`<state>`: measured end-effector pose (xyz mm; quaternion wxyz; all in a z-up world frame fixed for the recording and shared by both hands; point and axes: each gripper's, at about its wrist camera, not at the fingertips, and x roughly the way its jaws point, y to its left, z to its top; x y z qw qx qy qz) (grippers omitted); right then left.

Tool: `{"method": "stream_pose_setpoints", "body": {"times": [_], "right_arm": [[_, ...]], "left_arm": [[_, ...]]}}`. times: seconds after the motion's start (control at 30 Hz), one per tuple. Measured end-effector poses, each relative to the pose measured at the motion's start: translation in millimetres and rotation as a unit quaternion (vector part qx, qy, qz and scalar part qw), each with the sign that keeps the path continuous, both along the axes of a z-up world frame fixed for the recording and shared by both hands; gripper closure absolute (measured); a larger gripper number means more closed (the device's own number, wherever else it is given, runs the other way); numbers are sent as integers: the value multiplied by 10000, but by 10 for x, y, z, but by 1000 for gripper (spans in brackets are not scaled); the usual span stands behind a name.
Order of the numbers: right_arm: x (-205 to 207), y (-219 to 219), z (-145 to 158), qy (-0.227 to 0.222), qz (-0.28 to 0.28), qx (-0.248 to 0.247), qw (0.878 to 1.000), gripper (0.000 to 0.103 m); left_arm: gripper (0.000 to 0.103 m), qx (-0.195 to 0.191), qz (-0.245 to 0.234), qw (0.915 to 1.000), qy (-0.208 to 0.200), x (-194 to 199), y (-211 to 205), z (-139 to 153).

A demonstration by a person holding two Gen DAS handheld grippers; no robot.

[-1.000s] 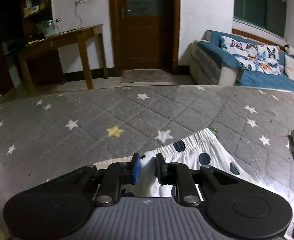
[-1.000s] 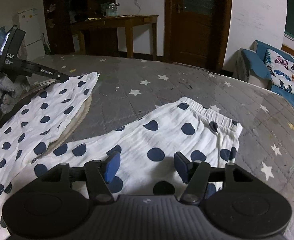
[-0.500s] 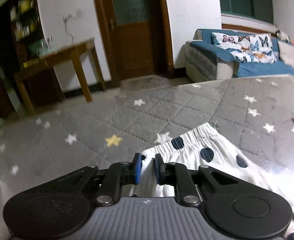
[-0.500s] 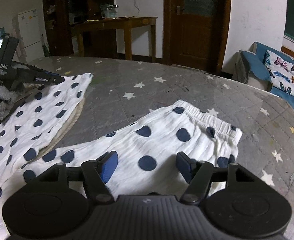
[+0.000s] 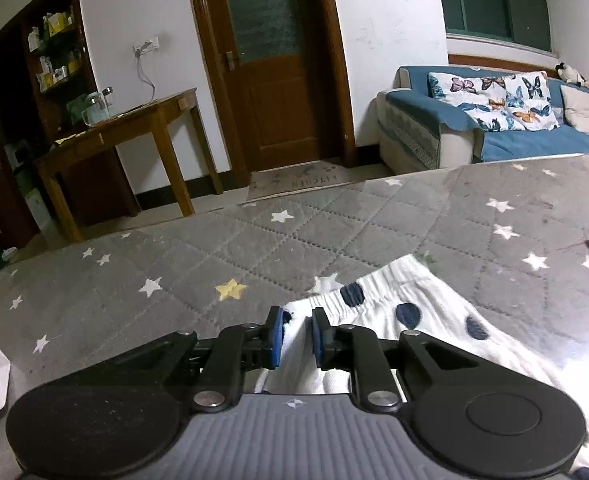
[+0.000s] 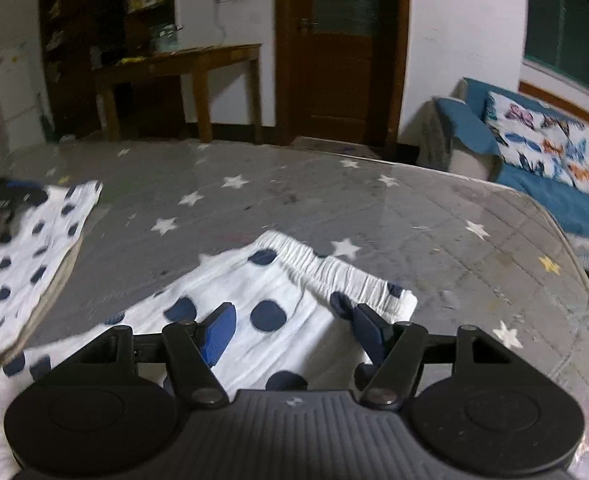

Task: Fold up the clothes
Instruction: 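Grasp the waistband with the left gripper while the right gripper grasps the waistband edge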

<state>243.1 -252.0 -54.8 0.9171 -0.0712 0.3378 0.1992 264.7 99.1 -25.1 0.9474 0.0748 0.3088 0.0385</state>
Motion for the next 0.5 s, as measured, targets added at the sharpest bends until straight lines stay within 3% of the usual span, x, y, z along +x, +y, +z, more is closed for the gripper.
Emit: {"method": "stream_pose_setpoints", "body": {"times": [0.2, 0.3, 0.5], "right_arm": [[37, -127, 5, 31, -279, -7, 9996, 42], [3, -189, 44, 25, -398, 86, 9992, 42], [-60, -324, 75, 130, -617, 110, 9980, 43]], "left_arm": [[84, -194, -481, 9985, 184, -484, -218, 158], [79, -293, -766, 9962, 279, -766, -351, 231], [76, -549, -1645, 9833, 554, -1593, -789, 296]]}}
